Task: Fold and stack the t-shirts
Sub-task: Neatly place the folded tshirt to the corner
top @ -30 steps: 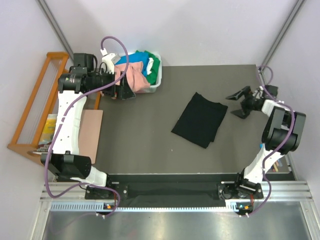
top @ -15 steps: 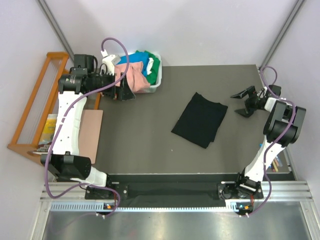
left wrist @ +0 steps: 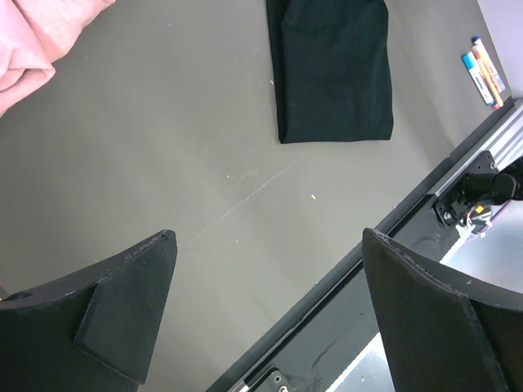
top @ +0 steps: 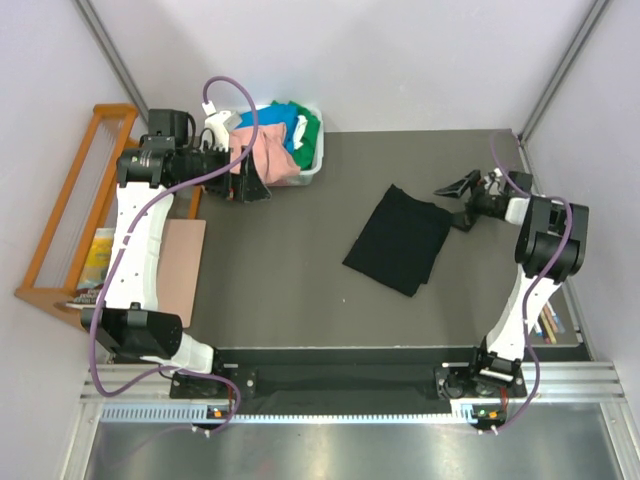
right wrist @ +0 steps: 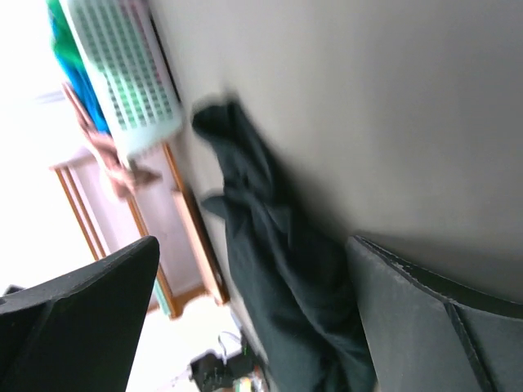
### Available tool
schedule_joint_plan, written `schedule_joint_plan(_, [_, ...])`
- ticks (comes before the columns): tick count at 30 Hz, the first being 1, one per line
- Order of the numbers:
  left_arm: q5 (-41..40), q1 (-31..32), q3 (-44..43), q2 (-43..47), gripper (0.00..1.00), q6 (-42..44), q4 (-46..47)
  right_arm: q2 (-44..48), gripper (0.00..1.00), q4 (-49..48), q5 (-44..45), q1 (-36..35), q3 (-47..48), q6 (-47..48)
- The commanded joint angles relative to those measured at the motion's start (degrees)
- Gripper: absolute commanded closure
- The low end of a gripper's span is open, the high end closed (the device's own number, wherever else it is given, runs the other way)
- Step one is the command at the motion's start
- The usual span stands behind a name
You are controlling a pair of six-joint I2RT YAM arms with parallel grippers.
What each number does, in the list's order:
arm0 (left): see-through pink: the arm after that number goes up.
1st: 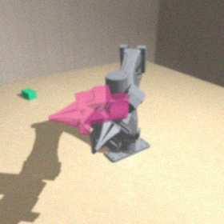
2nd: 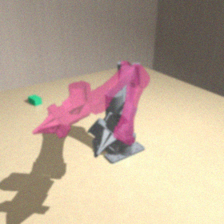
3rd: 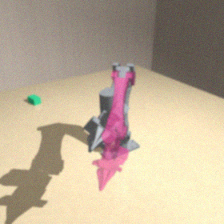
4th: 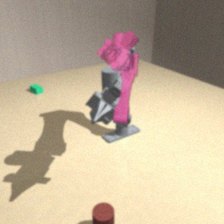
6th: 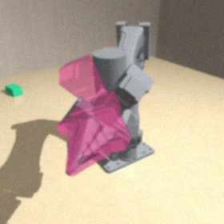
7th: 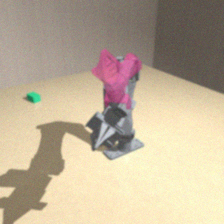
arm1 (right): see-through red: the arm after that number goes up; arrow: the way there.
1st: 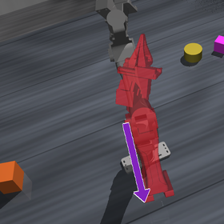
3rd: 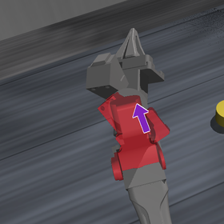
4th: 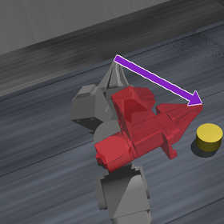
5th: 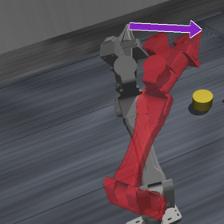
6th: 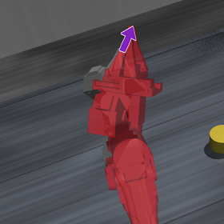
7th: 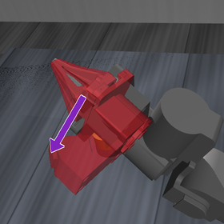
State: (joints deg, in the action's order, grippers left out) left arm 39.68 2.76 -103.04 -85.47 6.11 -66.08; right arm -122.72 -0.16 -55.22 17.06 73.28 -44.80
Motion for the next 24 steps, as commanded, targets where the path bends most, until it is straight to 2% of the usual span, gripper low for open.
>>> schedule_joint_plan(1, [2.0,-0.2,-1.0,0.3,0.01,-0.6,0.9,2.4,0.00,4.6,9.8,-3.2,-10.2,4.8])
schedule_joint_plan(8, [2.2,-0.2,-2.2,0.2,0.01,-0.9,1.0,10.7,0.00,12.4,12.2,-4.1,-14.1,8.8])
schedule_joint_plan(19, [1.6,-0.2,-2.4,1.0,0.01,-0.4,0.3,13.1,0.01,19.8,16.5,-6.7,-16.8,14.3])
schedule_joint_plan(20, [1.6,-0.2,-2.6,0.9,0.01,-0.3,0.3,13.1,0.14,20.3,16.5,-7.0,-16.7,14.5])
schedule_joint_plan(21, [1.6,-0.2,-3.0,1.0,0.01,-0.3,0.3,12.9,0.22,20.6,16.6,-7.4,-16.4,14.6])
schedule_joint_plan(22, [1.6,-0.2,-3.1,0.9,0.01,-0.4,0.2,12.9,0.42,21.3,16.6,-7.4,-16.2,14.7])
schedule_joint_plan(24, [1.8,-0.2,-3.6,0.9,0.01,-0.5,0.2,12.4,0.58,22.5,16.8,-7.6,-15.2,15.1])
